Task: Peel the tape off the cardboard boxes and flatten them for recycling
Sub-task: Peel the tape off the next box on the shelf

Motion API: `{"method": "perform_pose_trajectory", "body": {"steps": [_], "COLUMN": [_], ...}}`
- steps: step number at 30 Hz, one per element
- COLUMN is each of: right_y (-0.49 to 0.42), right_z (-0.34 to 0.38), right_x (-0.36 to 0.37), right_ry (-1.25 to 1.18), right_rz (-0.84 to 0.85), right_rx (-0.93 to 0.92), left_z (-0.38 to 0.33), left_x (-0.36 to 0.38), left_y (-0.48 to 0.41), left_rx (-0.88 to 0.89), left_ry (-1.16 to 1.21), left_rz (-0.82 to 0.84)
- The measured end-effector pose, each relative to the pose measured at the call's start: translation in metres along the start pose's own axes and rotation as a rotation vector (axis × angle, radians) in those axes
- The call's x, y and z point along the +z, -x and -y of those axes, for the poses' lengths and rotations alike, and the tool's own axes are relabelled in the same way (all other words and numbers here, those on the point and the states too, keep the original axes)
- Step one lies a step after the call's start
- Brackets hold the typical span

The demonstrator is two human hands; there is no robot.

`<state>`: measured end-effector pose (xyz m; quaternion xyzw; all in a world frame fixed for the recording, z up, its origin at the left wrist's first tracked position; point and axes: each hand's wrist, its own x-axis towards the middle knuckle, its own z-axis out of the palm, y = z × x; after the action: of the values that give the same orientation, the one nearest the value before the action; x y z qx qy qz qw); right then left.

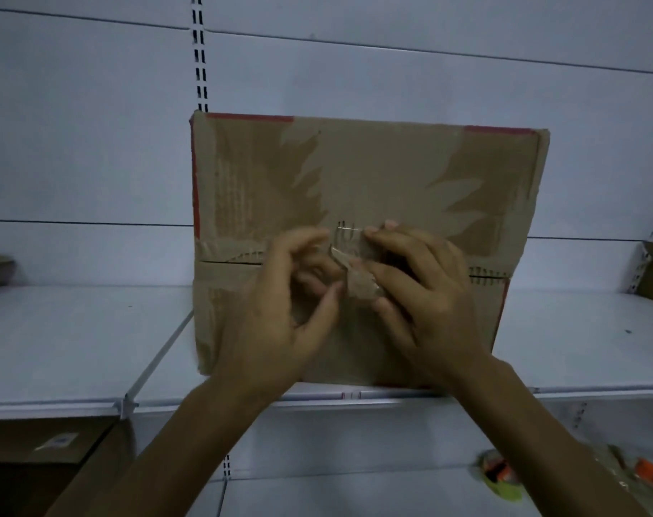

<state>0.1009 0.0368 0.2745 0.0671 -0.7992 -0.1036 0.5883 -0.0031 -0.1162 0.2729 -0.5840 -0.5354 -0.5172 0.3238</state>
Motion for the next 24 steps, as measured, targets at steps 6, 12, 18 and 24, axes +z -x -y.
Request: {"method": "perform_pose_trajectory", "body": {"steps": [6, 12, 18, 24], "right_y": [-0.009, -0.050, -0.035, -0.021], "right_z": [0.010, -0.002, -0.008, -0.008], "right_x": [-0.008, -0.032, -0.034, -0.023], "right_ry": [-0.129, -0.210, -0.263, 0.091], "right_rz": [-0.031, 0.180, 0.013, -0.078], "right_rx": [0.127, 0.112, 0.097, -0.113], "left_z": [0.019, 0.026, 0.016, -0.003], "left_x": [-0.008, -0.021, -0.020, -0.011], "left_y": [-0.016, -0.057, -0.059, -0.060], "left_rx": [0.629, 0.816, 0.299, 0.077], "left_ry": [-0.543, -0.564, -0.371, -0.146], "left_rz": [0.024, -0.018, 0.179, 0.352]}}
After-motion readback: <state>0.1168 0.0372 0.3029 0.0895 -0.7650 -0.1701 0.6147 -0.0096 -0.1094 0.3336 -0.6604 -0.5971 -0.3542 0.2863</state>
